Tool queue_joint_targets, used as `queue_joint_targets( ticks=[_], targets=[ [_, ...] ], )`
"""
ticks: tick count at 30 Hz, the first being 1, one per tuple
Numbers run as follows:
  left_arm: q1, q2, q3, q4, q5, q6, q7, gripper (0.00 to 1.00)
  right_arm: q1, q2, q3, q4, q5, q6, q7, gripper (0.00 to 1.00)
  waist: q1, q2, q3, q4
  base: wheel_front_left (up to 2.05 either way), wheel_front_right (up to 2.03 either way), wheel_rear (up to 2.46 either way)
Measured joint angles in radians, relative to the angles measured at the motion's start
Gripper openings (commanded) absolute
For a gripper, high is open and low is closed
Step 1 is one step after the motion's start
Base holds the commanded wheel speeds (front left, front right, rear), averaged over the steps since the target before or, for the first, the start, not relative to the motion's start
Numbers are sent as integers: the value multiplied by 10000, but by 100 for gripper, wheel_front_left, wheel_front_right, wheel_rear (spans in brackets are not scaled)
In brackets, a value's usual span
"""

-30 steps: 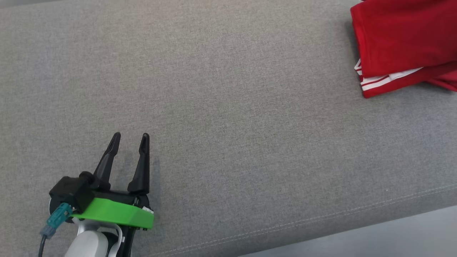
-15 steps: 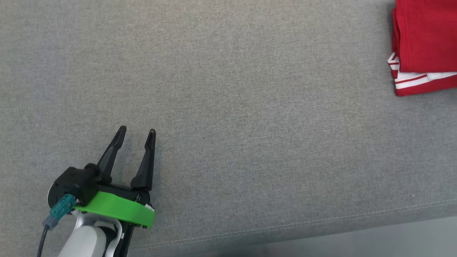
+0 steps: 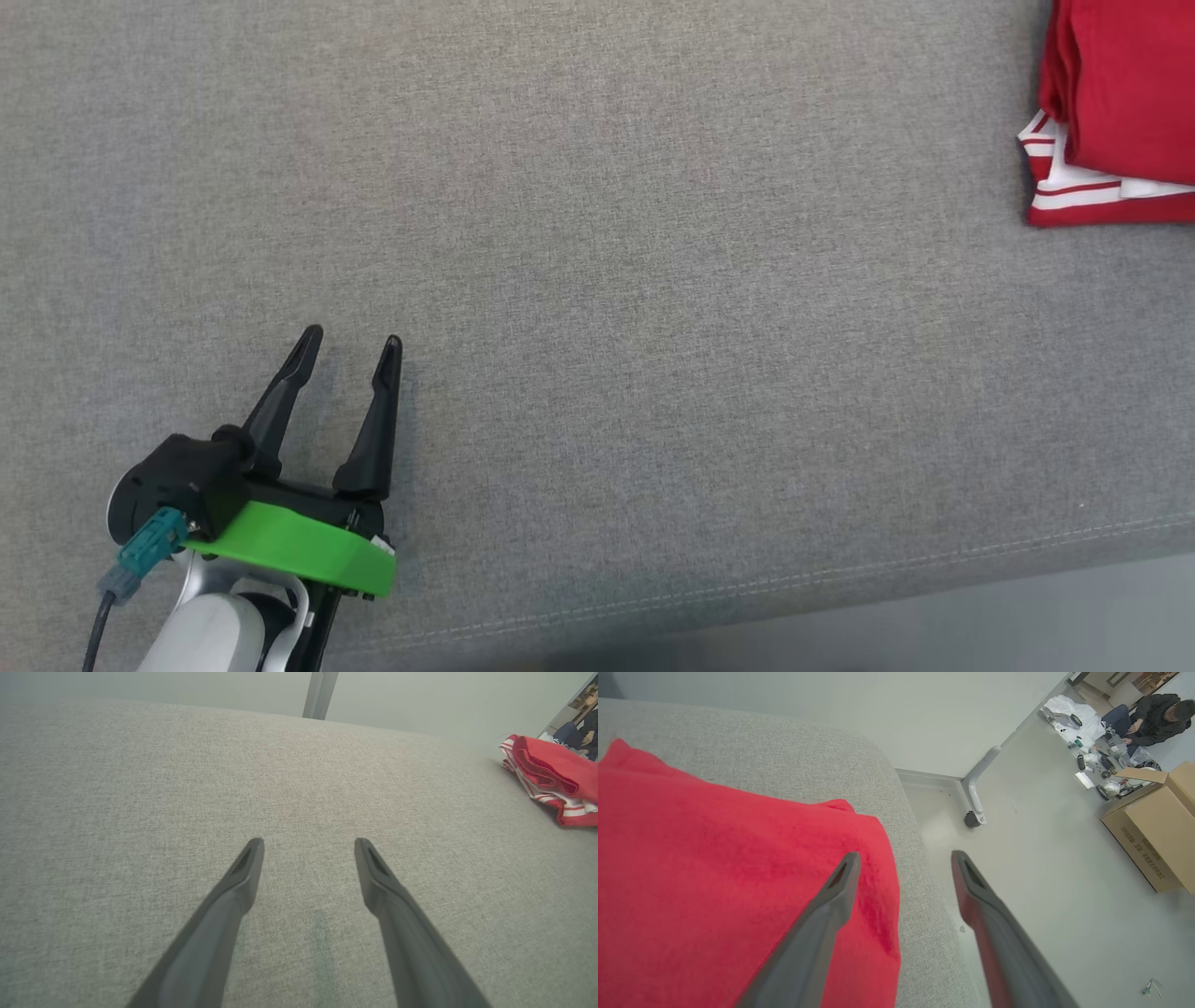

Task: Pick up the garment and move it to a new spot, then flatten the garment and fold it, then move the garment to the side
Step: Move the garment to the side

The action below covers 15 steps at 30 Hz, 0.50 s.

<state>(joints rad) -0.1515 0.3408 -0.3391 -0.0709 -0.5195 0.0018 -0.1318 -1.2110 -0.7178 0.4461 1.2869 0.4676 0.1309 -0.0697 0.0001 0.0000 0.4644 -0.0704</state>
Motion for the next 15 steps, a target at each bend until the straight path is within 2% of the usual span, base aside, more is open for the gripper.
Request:
queue_joint_targets(
  ticks=[7,15],
  targets=[
    [22,65,23,-25,-8,82,42,100,94,244,-802,15,-403,0,-236,100,0,0,-123,-189,0,0,0],
    [-26,-171,178,313,-401,100,-253,100,-27,1258,-817,-197,-612,0,-1007,100,0,0,-728,-363,0,0,0]
  ],
)
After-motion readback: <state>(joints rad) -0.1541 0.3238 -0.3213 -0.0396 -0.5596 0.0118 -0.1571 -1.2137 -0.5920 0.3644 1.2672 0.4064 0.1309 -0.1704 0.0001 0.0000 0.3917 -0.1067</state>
